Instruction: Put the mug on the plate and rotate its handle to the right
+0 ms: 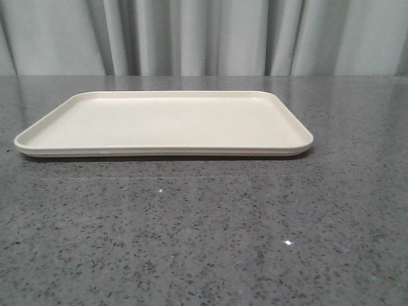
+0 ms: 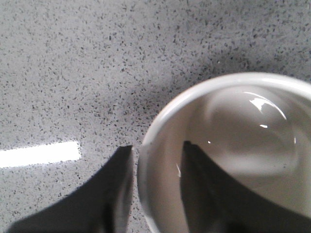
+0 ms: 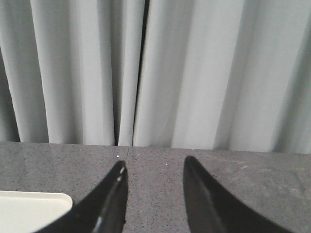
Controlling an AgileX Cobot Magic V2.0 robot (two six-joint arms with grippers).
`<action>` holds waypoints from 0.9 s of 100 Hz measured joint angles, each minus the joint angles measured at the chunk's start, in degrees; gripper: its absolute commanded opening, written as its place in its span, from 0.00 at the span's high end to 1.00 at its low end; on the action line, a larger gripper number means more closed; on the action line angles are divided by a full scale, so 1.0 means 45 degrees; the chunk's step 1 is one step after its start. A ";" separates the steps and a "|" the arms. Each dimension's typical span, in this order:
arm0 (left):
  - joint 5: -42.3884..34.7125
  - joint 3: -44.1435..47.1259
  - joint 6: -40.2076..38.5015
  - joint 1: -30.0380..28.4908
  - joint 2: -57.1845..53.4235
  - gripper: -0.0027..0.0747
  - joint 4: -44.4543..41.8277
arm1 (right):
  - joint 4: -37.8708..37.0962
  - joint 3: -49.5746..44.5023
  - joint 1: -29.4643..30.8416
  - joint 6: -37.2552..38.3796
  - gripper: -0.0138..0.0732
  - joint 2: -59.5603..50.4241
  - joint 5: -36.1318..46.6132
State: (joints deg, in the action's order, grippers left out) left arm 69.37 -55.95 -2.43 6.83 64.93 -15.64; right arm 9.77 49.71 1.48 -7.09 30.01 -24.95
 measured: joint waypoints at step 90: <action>-0.0434 -0.1127 0.0640 0.0000 -0.0078 0.98 0.0715 | -0.0016 0.0000 0.0000 0.0000 0.50 0.0000 -0.0285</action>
State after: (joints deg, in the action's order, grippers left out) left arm 67.42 -61.02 0.45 6.83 64.58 -12.42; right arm 9.69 49.71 1.48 -7.09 30.01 -26.23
